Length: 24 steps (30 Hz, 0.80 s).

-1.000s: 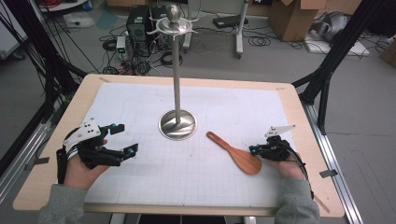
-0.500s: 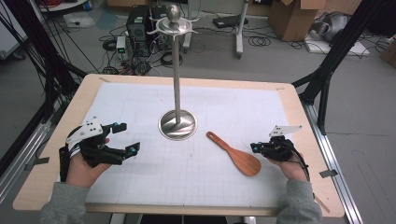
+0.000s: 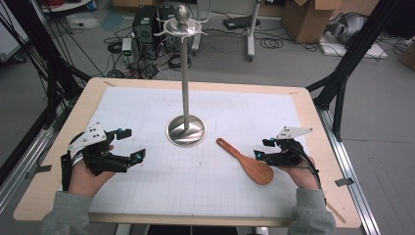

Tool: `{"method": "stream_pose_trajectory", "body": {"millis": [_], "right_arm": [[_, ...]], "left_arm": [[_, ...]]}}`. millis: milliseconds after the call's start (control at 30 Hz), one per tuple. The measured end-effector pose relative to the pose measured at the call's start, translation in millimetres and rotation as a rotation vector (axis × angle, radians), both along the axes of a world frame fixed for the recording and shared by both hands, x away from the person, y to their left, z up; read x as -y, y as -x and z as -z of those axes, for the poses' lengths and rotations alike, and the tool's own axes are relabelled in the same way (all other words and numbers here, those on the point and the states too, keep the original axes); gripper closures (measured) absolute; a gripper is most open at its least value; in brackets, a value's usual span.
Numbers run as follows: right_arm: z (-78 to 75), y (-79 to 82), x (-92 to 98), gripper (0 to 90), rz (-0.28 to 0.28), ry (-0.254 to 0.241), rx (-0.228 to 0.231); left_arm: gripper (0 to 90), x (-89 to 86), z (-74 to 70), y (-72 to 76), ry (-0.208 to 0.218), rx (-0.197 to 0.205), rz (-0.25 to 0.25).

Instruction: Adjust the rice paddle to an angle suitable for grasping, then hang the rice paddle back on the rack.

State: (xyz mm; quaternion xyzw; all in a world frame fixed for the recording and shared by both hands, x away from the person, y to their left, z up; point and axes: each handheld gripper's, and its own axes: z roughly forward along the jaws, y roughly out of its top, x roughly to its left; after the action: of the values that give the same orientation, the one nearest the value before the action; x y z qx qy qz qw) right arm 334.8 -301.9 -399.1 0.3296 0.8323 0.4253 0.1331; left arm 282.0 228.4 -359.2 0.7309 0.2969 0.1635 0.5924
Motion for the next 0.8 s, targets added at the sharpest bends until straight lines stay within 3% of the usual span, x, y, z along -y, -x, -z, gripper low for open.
{"method": "stream_pose_trajectory", "body": {"millis": [200, 400, 600, 800], "right_arm": [[-9.3, -0.2, -0.9, 19.0, 0.024, -0.048, 0.022], [-18.6, 2.8, -10.4, 14.7, -0.052, -0.071, 0.038], [-23.3, 0.6, -20.4, 14.6, -0.067, -0.033, 0.055], [-25.6, -3.7, -26.3, 14.6, -0.032, -0.004, 0.041]], "left_arm": [[8.6, -1.5, 0.4, 1.9, -0.004, -0.002, -0.006], [8.6, -3.5, 0.7, 5.0, -0.007, -0.002, -0.012], [8.6, -5.5, 0.7, 8.5, -0.015, 0.0, -0.02], [8.6, -8.9, 2.2, 15.0, -0.022, -0.004, -0.03]]}}
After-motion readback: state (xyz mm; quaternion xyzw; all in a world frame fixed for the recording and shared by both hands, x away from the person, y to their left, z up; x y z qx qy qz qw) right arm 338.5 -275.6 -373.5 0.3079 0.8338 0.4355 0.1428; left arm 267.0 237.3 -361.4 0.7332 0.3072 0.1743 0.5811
